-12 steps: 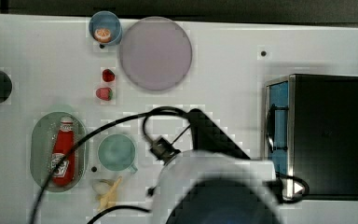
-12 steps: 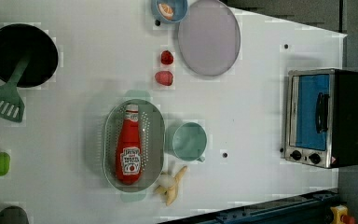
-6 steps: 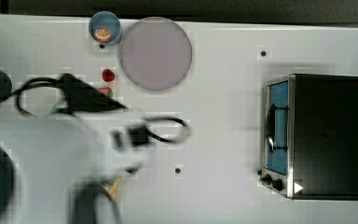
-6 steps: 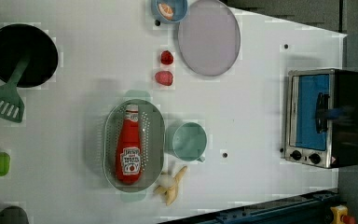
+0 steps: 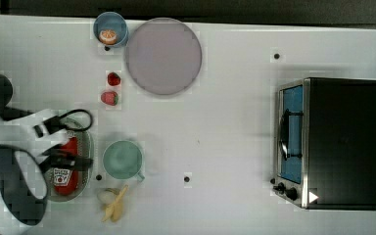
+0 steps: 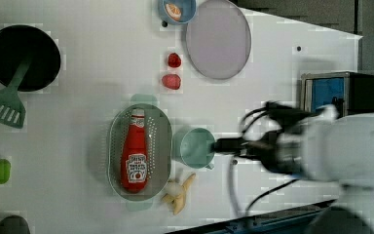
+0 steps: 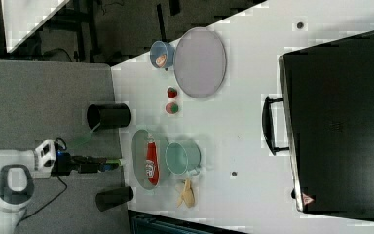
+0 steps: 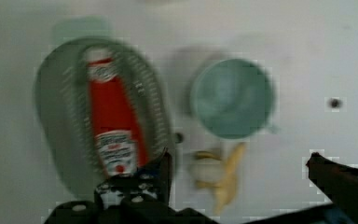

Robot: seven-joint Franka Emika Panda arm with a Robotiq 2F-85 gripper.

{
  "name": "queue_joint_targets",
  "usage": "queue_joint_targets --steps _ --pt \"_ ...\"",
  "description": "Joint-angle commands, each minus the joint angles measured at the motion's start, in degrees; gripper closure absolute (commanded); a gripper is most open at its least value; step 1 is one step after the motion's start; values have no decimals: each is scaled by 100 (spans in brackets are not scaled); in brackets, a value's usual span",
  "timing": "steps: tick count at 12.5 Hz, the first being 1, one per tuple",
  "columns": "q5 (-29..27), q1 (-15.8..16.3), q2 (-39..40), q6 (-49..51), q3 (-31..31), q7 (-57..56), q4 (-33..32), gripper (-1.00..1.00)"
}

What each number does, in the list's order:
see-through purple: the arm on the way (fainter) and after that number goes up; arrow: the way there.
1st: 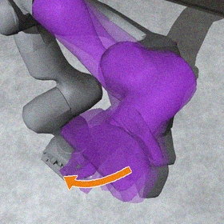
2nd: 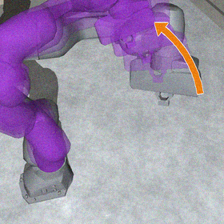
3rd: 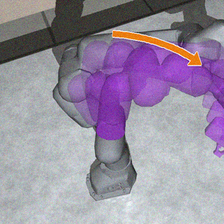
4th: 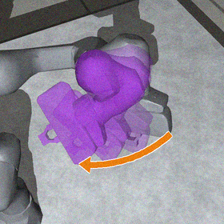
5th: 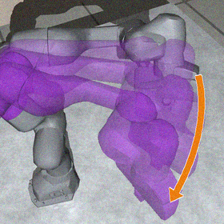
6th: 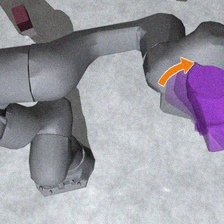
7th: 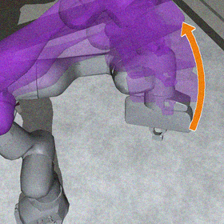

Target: Pick ketchup from strainer and place it on the table

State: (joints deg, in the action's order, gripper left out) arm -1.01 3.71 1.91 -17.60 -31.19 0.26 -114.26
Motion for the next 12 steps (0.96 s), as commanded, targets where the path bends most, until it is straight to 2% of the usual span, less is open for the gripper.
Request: queue_joint_targets --steps 1,4,8,12 --pt "48 64 155 -645 -381 260 -7 -100" --pt "208 118 689 -1585 -534 277 -371 -100" --pt "827 177 1327 -2961 -526 675 -967 -100" --pt "1121 244 2109 -3987 -500 1064 -1168 -100"
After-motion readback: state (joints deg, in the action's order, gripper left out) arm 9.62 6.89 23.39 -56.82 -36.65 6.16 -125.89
